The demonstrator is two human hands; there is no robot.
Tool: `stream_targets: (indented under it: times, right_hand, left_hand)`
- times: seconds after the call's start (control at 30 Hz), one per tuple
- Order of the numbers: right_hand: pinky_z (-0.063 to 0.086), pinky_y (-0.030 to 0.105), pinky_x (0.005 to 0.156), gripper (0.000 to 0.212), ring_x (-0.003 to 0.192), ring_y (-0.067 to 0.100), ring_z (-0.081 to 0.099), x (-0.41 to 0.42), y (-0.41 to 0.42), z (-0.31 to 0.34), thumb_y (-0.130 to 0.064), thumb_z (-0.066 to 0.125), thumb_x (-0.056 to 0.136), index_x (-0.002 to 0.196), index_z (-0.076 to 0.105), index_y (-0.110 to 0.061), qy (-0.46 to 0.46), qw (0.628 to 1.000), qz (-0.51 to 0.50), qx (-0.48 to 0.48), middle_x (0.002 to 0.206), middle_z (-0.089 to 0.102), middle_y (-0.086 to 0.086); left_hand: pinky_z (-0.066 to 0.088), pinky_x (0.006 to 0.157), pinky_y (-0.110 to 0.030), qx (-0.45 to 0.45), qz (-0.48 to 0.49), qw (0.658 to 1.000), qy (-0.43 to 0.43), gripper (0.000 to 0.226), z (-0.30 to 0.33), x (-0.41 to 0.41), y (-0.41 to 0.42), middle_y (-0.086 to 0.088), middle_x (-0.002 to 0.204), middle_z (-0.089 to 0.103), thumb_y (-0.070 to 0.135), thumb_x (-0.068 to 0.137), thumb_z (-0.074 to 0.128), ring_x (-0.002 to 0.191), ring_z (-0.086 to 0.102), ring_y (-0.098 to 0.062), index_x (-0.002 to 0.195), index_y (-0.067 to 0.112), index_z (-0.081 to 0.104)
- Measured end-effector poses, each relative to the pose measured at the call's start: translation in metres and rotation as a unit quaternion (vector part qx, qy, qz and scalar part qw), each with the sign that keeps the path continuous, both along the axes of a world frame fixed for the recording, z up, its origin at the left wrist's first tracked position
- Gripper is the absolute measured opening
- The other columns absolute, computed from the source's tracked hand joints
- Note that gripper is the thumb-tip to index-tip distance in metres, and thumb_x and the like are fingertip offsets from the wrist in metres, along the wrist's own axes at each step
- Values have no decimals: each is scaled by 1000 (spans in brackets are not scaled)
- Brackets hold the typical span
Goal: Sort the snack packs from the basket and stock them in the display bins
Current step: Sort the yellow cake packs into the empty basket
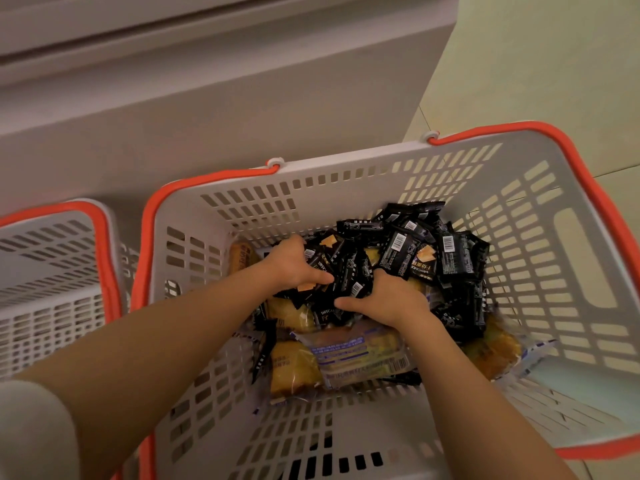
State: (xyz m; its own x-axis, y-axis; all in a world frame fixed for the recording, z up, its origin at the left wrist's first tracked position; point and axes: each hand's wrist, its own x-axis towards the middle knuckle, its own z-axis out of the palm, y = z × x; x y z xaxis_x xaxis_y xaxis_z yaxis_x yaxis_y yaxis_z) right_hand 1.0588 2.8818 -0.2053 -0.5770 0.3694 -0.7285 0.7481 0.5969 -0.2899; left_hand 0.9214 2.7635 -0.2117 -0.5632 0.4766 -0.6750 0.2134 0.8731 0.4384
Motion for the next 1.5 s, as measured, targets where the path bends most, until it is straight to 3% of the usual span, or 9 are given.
stream_targets:
  times: [0.4,0.6,0.7,0.97,1.07,1.17,1.27,1.37,1.5]
  right_hand:
    - [48,37,60,63,73,26,57,3,13,8,-42,59,87,137,34,-13,187,972,-131,60,95,61,10]
    - [32,38,104,78,138,23,30,12,23,11,-37,65,85,148,22,-20,248,901,-346,-85,152,29,1]
    - [28,40,107,82,141,20,24,12,28,18,-36,68,82,148,20,-26,249,863,-413,-149,155,22,-5]
    - [30,28,98,77,136,22,34,25,12,51,-36,66,83,146,26,-14,290,917,-273,8,149,35,5]
    - [31,35,107,78,136,21,34,28,4,73,-39,65,83,147,26,-17,284,915,-288,-2,150,35,3]
    - [36,43,108,71,131,18,41,22,-8,105,-39,64,83,144,33,-19,304,903,-301,-47,145,42,-1]
    - [40,34,101,60,120,11,48,2,-31,144,-34,66,83,136,43,-17,322,907,-262,-70,133,52,-6]
    - [49,34,88,29,99,9,61,-31,-72,184,-27,67,81,108,57,-29,317,924,-177,-121,104,64,-16]
    - [53,36,87,23,89,14,66,-75,-143,214,-21,67,77,99,61,-28,255,948,-51,-186,97,70,-3]
  left_hand:
    - [34,101,-32,8,-323,938,124,83,-2,5,-45,-9,139,39,50,72,71,128,33,-22,136,13,31]
    - [30,103,-34,-41,-379,908,173,86,-12,13,-50,-8,136,44,59,76,61,127,35,-23,140,15,24]
    - [31,103,-34,-40,-407,892,191,86,-8,7,-48,-8,133,46,66,73,59,124,38,-23,135,15,31]
    - [36,94,-32,7,-500,839,216,58,10,8,-56,-6,120,54,51,83,58,110,48,-22,123,14,41]
    - [46,87,-32,45,-365,919,143,57,33,16,-62,-4,121,54,49,83,61,107,53,-20,125,16,42]
    - [49,65,-14,206,-67,974,59,41,70,21,-78,6,97,61,39,79,68,84,62,-4,110,23,47]
    - [46,56,-7,299,139,943,48,32,107,20,-108,15,81,63,33,81,69,67,61,10,105,24,49]
    - [49,63,-23,342,249,906,23,17,137,14,-154,10,77,64,31,82,67,65,61,0,92,30,54]
    - [46,72,-30,325,347,880,1,13,156,5,-231,7,86,66,36,82,66,76,61,-10,89,31,56]
